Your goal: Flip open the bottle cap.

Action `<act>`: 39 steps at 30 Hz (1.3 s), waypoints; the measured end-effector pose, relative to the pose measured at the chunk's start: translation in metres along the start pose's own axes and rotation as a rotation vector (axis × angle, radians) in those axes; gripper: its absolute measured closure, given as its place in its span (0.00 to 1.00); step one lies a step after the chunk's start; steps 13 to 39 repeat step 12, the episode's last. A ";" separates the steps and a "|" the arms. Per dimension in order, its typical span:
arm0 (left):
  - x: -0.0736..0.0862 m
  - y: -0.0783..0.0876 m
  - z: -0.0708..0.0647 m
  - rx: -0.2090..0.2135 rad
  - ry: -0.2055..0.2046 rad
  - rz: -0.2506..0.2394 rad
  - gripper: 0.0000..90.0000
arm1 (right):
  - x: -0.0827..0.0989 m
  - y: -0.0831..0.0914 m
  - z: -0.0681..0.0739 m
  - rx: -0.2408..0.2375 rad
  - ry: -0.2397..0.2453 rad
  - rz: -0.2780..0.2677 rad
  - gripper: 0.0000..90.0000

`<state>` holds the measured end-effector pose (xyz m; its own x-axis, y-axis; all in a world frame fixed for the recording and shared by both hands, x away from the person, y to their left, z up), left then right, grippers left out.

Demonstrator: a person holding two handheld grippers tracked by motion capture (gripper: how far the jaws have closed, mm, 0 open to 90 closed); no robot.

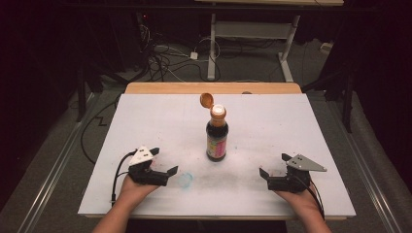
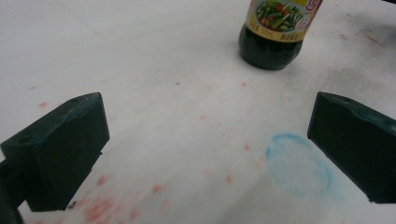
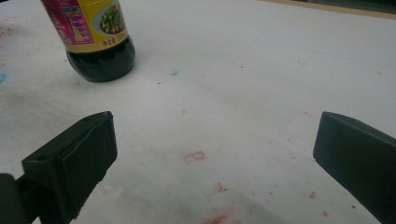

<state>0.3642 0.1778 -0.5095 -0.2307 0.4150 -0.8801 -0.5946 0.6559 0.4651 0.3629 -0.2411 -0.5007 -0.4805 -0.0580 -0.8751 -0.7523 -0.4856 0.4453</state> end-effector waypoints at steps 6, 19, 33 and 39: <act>0.016 0.024 0.004 -0.029 0.011 -0.011 0.00 | 0.003 0.009 -0.003 0.009 -0.005 -0.025 0.00; 0.018 0.025 0.002 -0.034 -0.003 0.000 0.00 | 0.003 0.010 -0.002 0.017 0.003 -0.028 0.00; 0.018 0.025 0.002 -0.034 -0.003 0.000 0.00 | 0.003 0.010 -0.002 0.017 0.003 -0.028 0.00; 0.018 0.025 0.002 -0.034 -0.003 0.000 0.00 | 0.003 0.010 -0.002 0.017 0.003 -0.028 0.00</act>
Point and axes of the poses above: each handheld gripper's, and its own axes: y roughly backward along the jaws, x roughly out of its underside, z roughly to its left, the point moved 5 cm from there along -y, roughly forward along the jaws, and after that the axes turned 13 degrees about -y, right-handed, at the moved point
